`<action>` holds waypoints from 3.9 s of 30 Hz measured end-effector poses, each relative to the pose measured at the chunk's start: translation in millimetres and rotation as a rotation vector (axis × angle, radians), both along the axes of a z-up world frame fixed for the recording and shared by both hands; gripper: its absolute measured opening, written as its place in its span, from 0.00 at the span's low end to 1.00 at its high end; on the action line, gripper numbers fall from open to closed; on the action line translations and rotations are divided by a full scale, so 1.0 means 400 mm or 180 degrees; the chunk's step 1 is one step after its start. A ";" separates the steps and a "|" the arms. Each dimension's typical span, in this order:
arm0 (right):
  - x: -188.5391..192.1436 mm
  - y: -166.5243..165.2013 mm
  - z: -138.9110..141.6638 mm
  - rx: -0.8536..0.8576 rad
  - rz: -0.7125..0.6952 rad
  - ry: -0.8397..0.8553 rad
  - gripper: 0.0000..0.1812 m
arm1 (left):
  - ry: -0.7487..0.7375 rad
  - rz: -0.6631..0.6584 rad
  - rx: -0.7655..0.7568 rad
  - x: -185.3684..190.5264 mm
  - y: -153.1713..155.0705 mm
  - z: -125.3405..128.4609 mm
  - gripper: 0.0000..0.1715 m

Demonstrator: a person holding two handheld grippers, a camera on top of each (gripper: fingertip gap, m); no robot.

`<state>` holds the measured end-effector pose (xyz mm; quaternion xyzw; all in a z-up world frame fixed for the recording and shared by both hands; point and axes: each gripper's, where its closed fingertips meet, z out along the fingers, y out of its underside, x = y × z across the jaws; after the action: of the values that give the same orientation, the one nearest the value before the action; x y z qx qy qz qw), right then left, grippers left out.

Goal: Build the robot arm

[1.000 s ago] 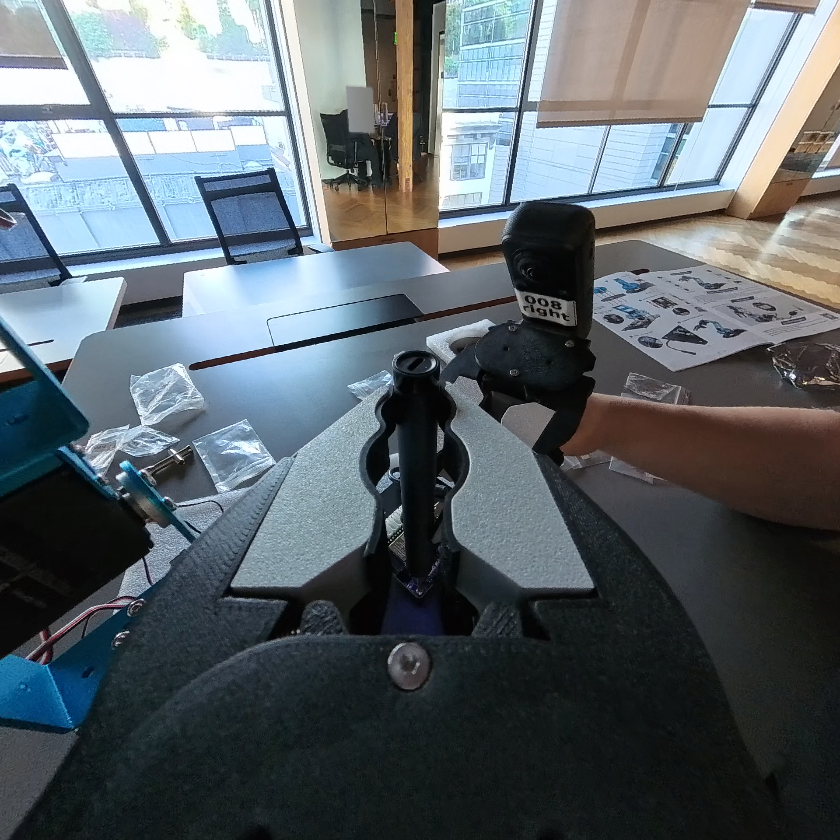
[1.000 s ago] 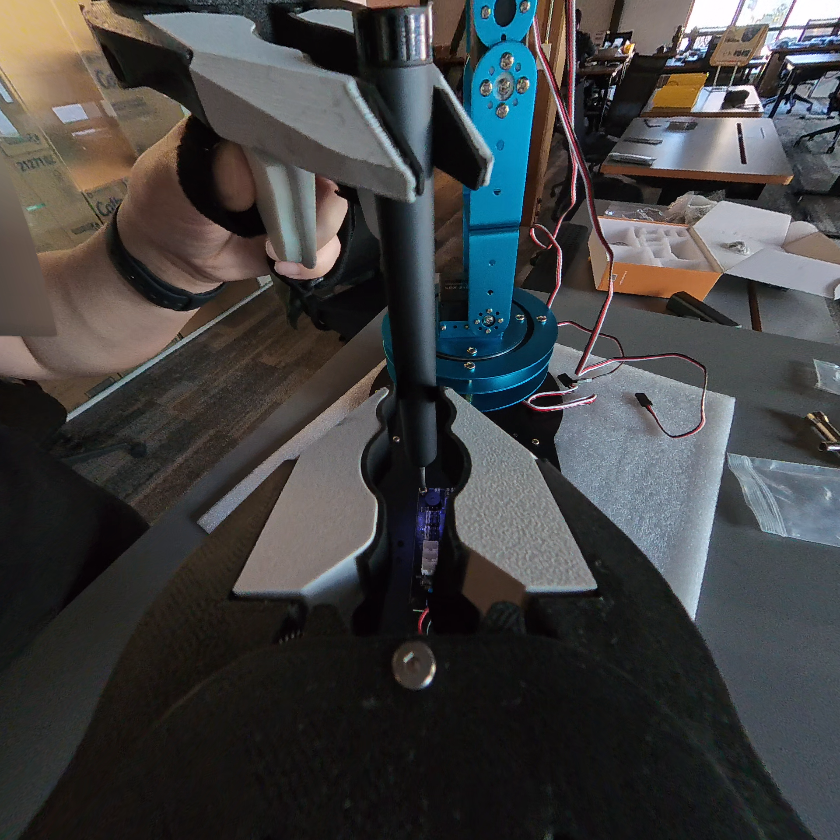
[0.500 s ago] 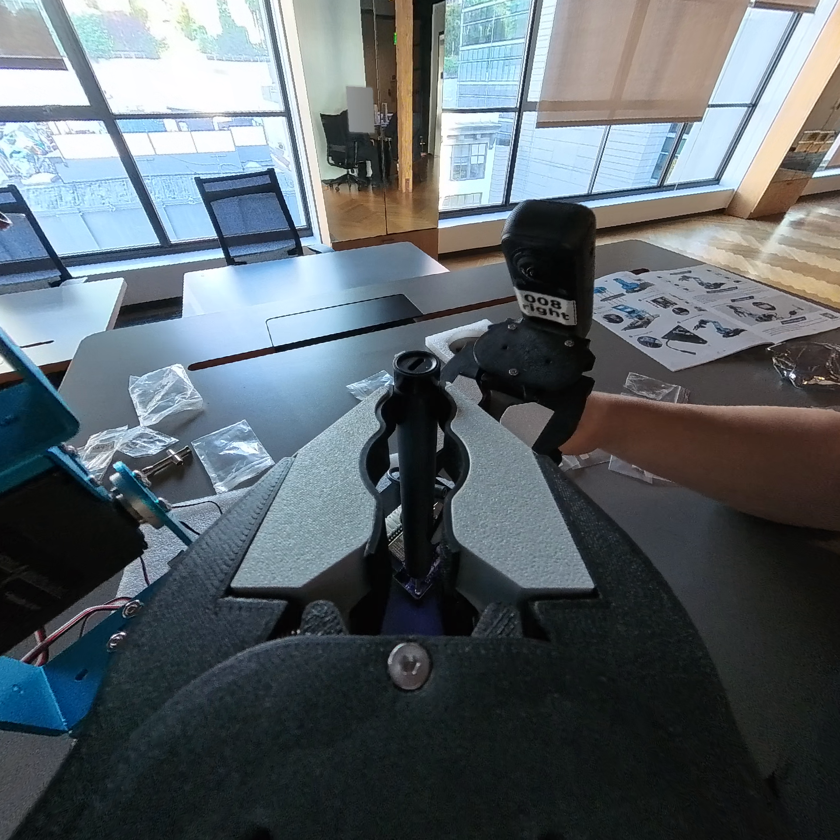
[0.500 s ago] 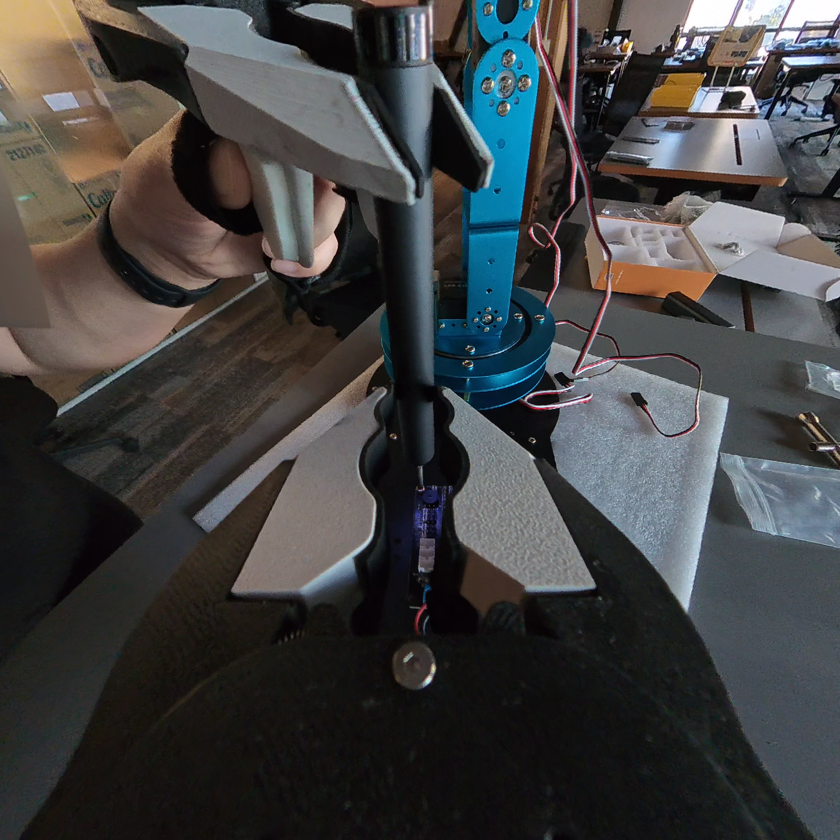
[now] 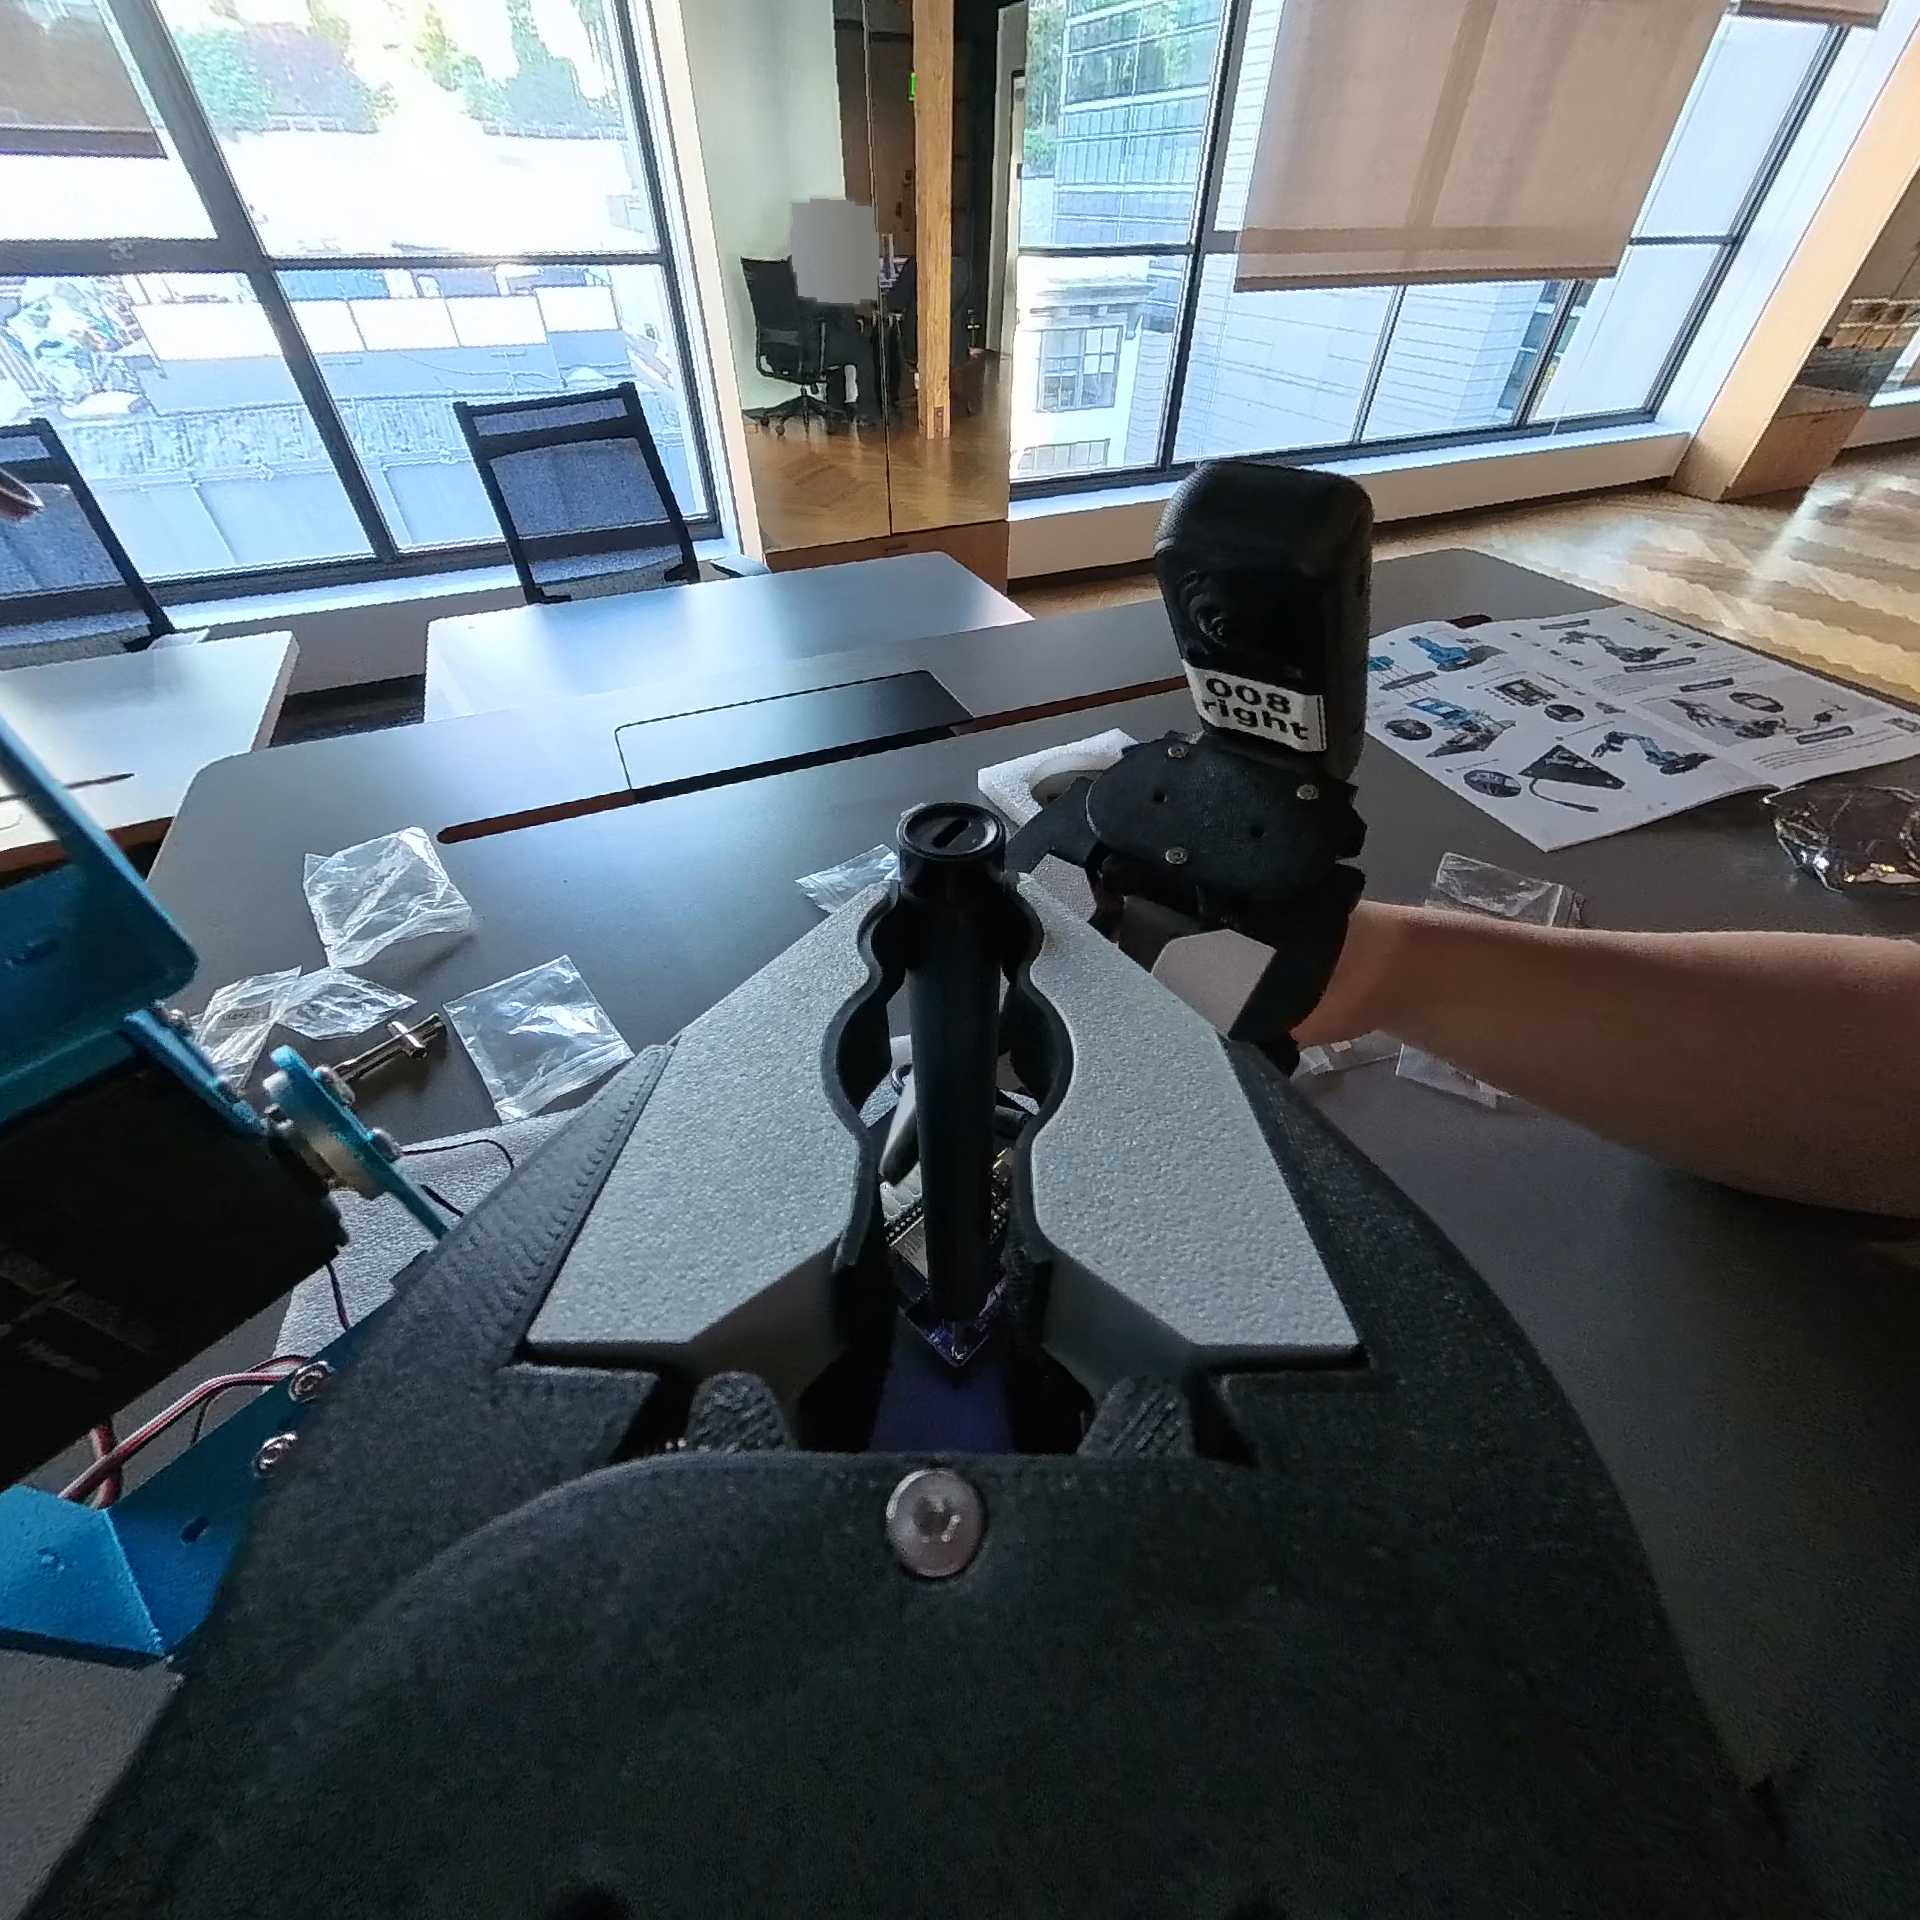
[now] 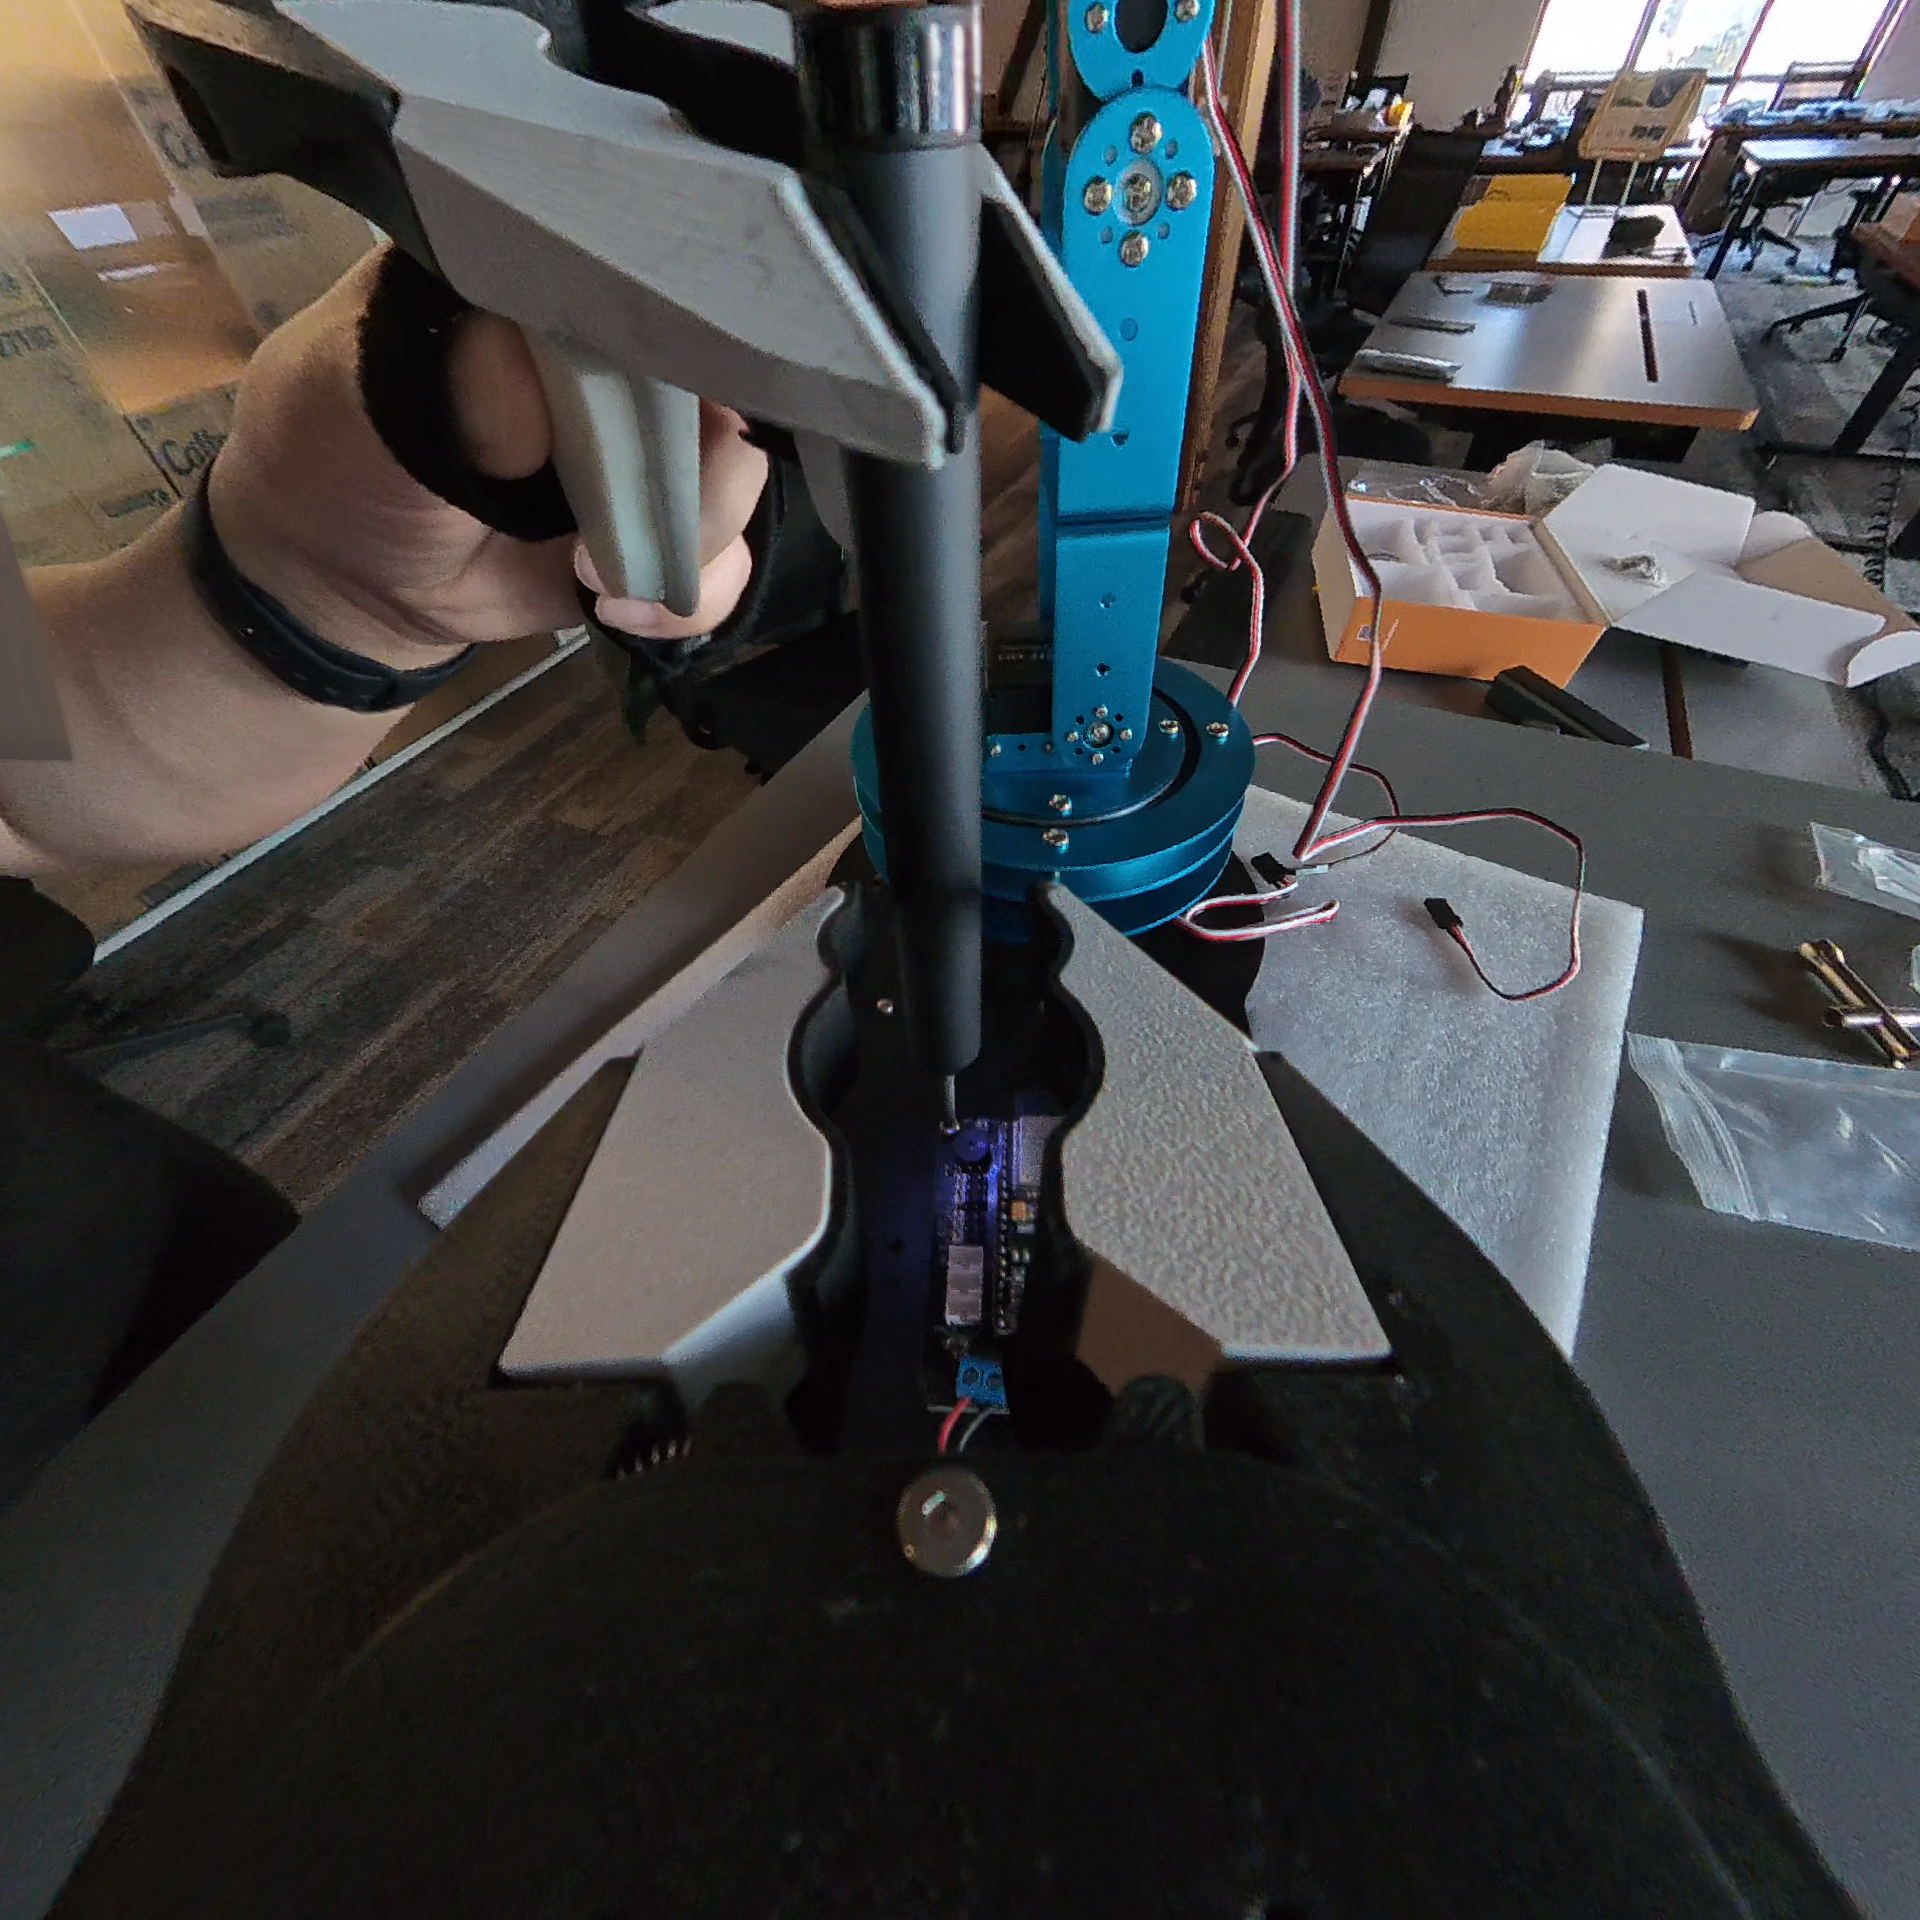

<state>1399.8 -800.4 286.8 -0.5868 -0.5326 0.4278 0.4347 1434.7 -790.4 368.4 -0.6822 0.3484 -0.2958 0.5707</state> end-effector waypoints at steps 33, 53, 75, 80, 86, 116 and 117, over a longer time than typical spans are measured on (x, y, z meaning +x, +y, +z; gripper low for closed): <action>0.227 -0.144 0.179 -0.0658 -0.0441 0.0617 0.08 | 0.0147 -0.0518 -0.0053 0.021 -0.179 0.099 0.28; 0.549 -0.394 -0.159 -0.3746 -0.0515 -0.0506 0.09 | 0.0319 -0.0353 -0.1344 0.093 -0.390 -0.309 0.15; 0.469 -0.313 -0.294 -0.2145 -0.2209 -0.2715 0.09 | 0.0377 -0.1003 -0.0974 -0.162 -0.273 -0.292 0.14; 0.472 -0.309 -0.297 -0.1712 -0.2345 -0.2969 0.11 | 0.0638 -0.0828 -0.0601 -0.131 -0.211 -0.301 0.15; 0.428 -0.278 -0.232 -0.1758 -0.1931 -0.2384 0.20 | 0.0518 -0.0501 -0.0630 -0.087 -0.171 -0.327 0.17; 0.202 0.187 -0.231 0.0200 0.1880 -0.1568 0.10 | 0.0223 0.0563 -0.0950 -0.080 -0.088 -0.376 0.20; 0.206 0.190 -0.230 0.0216 0.1876 -0.1559 0.06 | 0.0219 0.0559 -0.0970 -0.079 -0.087 -0.379 0.19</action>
<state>1482.3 -724.3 194.8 -0.4787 -0.7804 0.3636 0.1722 1403.0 -825.0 217.0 -0.7984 0.2579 -0.2707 0.4720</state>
